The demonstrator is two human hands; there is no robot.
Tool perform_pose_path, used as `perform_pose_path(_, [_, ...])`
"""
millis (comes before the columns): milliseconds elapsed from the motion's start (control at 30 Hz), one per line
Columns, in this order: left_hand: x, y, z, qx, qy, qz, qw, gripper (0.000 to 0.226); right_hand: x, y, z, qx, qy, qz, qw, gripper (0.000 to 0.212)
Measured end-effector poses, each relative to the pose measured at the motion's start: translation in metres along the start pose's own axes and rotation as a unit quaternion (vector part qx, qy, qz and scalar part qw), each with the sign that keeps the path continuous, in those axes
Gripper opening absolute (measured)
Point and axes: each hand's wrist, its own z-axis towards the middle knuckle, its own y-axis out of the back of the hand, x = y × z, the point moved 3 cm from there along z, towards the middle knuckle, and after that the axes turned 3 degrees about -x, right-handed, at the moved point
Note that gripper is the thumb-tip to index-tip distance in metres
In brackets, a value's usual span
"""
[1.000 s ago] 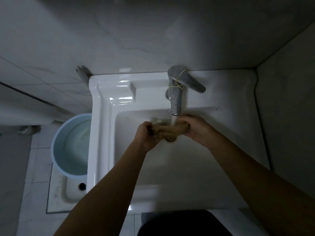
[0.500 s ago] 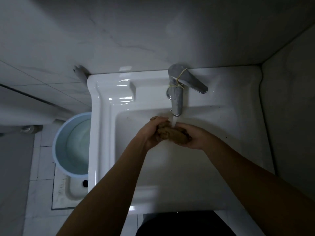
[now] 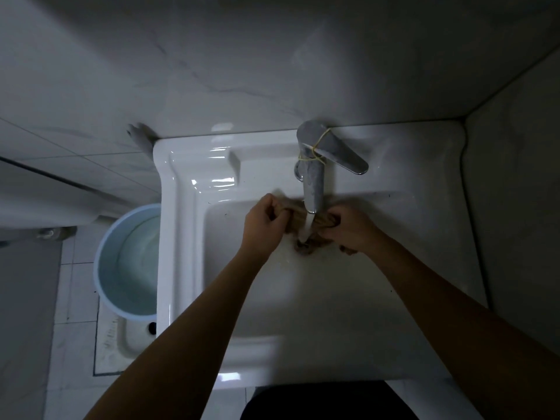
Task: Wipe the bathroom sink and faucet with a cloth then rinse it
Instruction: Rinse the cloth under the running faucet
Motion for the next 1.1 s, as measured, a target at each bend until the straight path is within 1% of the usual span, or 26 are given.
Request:
perform_pose_path(100, [-0.001,-0.004,-0.001,0.013,-0.001,0.033,0.999,0.019,0.006,0.011,0.004,0.006,0.014,-0.044,0.999,0.021])
perform_pose_path(200, [-0.002,-0.007,0.003,0.012,0.039,0.071,0.997,0.022,0.011,0.016,0.004,0.028,0.001,-0.016,0.999,0.023])
perform_pose_path(267, [-0.004,-0.006,0.005,0.016,0.067,0.112,0.991,0.024,0.009,0.013,0.003,0.067,-0.013,-0.001,0.998,0.016])
perform_pose_path(300, [-0.004,-0.005,0.005,0.028,0.080,0.140,0.987,0.030,0.008,0.010,0.003,0.085,-0.021,0.006,0.996,0.019])
perform_pose_path(333, [-0.004,-0.004,0.005,0.052,0.101,0.174,0.978,0.039,0.008,0.008,0.003,0.095,-0.031,0.029,0.995,0.027])
perform_pose_path(367, [-0.001,-0.004,0.005,0.082,0.125,0.201,0.968,0.050,0.007,0.005,0.004,0.096,-0.047,0.075,0.991,0.036])
perform_pose_path(400, [0.003,-0.004,0.004,0.113,0.159,0.203,0.959,0.063,0.006,0.002,0.005,0.095,-0.074,0.139,0.983,0.039])
perform_pose_path(433, [0.008,-0.005,0.003,0.141,0.200,0.169,0.955,0.078,0.003,0.000,0.006,0.102,-0.104,0.211,0.967,0.035])
perform_pose_path(467, [0.011,-0.006,-0.001,0.159,0.246,0.102,0.951,0.093,0.003,-0.002,0.006,0.120,-0.129,0.277,0.945,0.028])
perform_pose_path(500, [0.017,-0.006,-0.003,0.161,0.279,0.032,0.946,0.105,0.002,-0.004,0.006,0.142,-0.138,0.331,0.923,0.022])
perform_pose_path(533, [0.021,-0.007,-0.005,0.156,0.293,-0.027,0.943,0.106,0.003,-0.005,0.006,0.160,-0.139,0.361,0.908,0.019])
perform_pose_path(567, [0.022,-0.007,-0.006,0.148,0.294,-0.072,0.942,0.098,0.001,-0.008,0.009,0.167,-0.136,0.374,0.902,0.018])
perform_pose_path(600, [0.022,-0.006,-0.006,0.139,0.293,-0.112,0.939,0.084,-0.001,-0.011,0.011,0.162,-0.129,0.371,0.906,0.018])
perform_pose_path(667, [0.020,-0.005,-0.005,0.133,0.280,-0.183,0.933,0.051,-0.006,-0.011,0.014,0.123,-0.120,0.332,0.928,0.021])
perform_pose_path(700, [0.019,-0.005,-0.005,0.135,0.273,-0.210,0.929,0.040,-0.009,-0.010,0.014,0.110,-0.120,0.300,0.940,0.023])
perform_pose_path(767, [0.018,-0.005,-0.005,0.139,0.261,-0.245,0.924,0.035,-0.011,-0.009,0.013,0.107,-0.101,0.209,0.967,0.032])
perform_pose_path(833, [0.016,-0.004,-0.004,0.137,0.253,-0.242,0.927,0.037,-0.013,-0.008,0.013,0.085,-0.073,0.072,0.991,0.040])
perform_pose_path(867, [0.015,-0.004,-0.004,0.136,0.251,-0.230,0.930,0.039,-0.013,-0.008,0.014,0.055,-0.054,0.006,0.997,0.039])
perform_pose_path(900, [0.014,-0.003,-0.003,0.135,0.250,-0.218,0.934,0.040,-0.016,-0.008,0.016,0.016,-0.041,-0.034,0.998,0.037])
perform_pose_path(933, [0.013,-0.003,-0.003,0.131,0.249,-0.207,0.937,0.041,-0.021,-0.007,0.018,-0.018,-0.045,-0.038,0.998,0.034])
perform_pose_path(967, [0.012,-0.002,-0.002,0.126,0.250,-0.200,0.939,0.041,-0.024,-0.007,0.019,-0.048,-0.055,-0.016,0.997,0.028])
perform_pose_path(1000, [0.010,-0.001,-0.002,0.116,0.255,-0.198,0.939,0.039,-0.027,-0.006,0.018,-0.057,-0.073,0.022,0.995,0.022])
perform_pose_path(1033, [0.010,0.000,-0.001,0.101,0.265,-0.205,0.937,0.036,-0.028,-0.007,0.017,-0.050,-0.087,0.068,0.993,0.021])
perform_pose_path(1100, [0.011,0.001,0.000,0.065,0.288,-0.218,0.930,0.027,-0.030,-0.011,0.013,-0.018,-0.129,0.172,0.976,0.028])
